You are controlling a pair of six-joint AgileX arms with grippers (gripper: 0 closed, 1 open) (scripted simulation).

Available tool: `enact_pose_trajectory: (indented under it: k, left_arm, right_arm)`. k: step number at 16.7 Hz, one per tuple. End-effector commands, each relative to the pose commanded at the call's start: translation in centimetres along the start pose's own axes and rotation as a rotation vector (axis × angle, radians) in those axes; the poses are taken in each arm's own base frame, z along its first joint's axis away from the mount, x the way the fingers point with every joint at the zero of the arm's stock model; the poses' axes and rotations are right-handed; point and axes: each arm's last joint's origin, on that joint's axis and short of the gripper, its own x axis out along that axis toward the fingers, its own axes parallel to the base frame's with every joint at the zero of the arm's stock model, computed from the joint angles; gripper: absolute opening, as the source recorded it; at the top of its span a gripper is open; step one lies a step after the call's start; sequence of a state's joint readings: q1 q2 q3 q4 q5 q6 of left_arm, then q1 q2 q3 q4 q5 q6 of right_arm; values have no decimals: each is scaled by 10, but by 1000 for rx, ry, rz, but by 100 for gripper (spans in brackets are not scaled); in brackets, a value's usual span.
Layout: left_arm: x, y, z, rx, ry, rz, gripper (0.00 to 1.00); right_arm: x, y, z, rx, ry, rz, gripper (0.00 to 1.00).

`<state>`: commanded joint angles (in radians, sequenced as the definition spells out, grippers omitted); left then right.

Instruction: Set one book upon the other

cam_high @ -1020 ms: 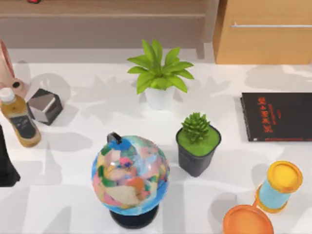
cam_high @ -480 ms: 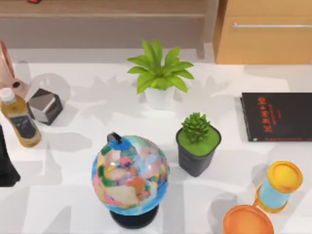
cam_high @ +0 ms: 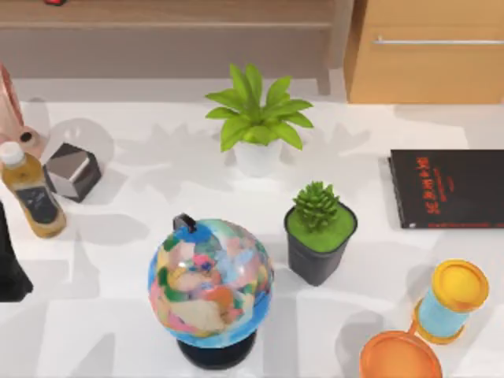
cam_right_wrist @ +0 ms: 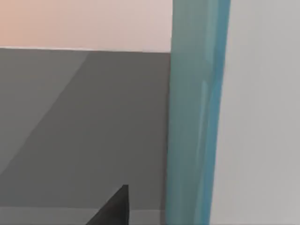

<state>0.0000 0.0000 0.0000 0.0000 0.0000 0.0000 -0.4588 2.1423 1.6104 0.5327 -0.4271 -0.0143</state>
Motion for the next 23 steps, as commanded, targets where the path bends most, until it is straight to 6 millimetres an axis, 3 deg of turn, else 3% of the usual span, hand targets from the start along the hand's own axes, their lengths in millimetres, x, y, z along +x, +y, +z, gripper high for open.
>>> enact_pose_trajectory:
  k: [9, 19, 23]
  left_arm:
    - [0, 0, 0, 0, 0, 0, 100]
    - [0, 0, 0, 0, 0, 0, 100]
    - [0, 0, 0, 0, 0, 0, 100]
  right_arm:
    - [0, 0, 0, 0, 0, 0, 2]
    - [-1, -1, 2, 1, -1, -2, 0]
    - [-10, -1, 11, 0, -2, -2, 0]
